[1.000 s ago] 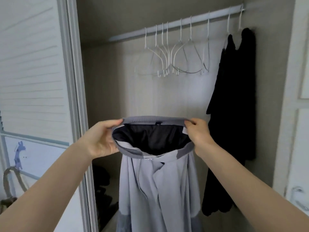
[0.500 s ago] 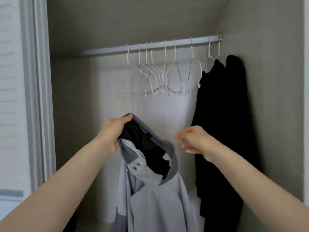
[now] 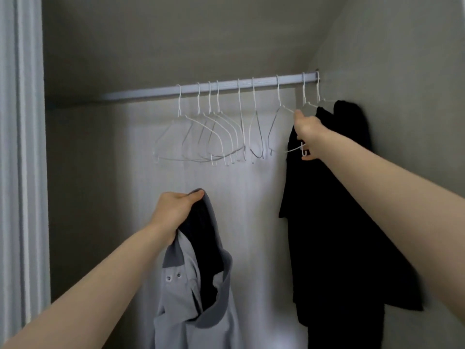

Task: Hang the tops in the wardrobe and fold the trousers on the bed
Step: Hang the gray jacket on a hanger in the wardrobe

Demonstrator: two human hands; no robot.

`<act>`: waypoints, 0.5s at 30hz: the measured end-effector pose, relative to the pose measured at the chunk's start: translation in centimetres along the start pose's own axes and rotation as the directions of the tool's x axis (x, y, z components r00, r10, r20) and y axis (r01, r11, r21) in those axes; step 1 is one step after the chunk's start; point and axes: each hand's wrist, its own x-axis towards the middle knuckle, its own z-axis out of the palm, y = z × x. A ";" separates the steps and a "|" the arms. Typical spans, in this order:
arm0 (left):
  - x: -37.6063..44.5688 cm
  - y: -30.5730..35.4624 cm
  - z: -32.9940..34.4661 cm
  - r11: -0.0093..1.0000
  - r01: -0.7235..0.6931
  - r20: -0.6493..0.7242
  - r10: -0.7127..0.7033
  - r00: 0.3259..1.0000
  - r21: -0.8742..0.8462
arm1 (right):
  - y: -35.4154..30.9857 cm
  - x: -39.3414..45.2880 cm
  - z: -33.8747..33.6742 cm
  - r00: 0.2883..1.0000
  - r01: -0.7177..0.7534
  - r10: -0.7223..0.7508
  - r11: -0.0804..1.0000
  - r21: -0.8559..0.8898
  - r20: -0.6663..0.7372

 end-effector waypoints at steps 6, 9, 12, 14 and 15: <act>2.4 -0.5 -0.1 1.000 -0.015 0.031 0.014 0.999 0.008 | -0.1 2.6 0.7 0.999 0.030 -0.028 0.988 -0.149 0.014; 2.8 -1.1 0.0 0.996 -0.055 0.060 0.050 0.997 0.076 | 0.0 2.9 0.7 0.997 -0.035 0.038 0.998 -0.047 0.074; 2.9 -1.5 0.0 0.960 -0.130 0.112 0.105 0.988 0.248 | 0.0 3.4 0.6 0.992 -0.084 0.073 0.990 0.110 0.103; 2.7 -1.8 0.1 0.938 -0.152 0.134 0.114 0.984 0.313 | -0.1 3.6 0.5 0.997 -0.040 0.029 0.986 0.164 0.072; 2.7 -1.9 0.1 0.930 -0.158 0.140 0.117 0.983 0.332 | -0.2 3.5 0.4 0.998 -0.016 0.006 0.982 0.190 0.057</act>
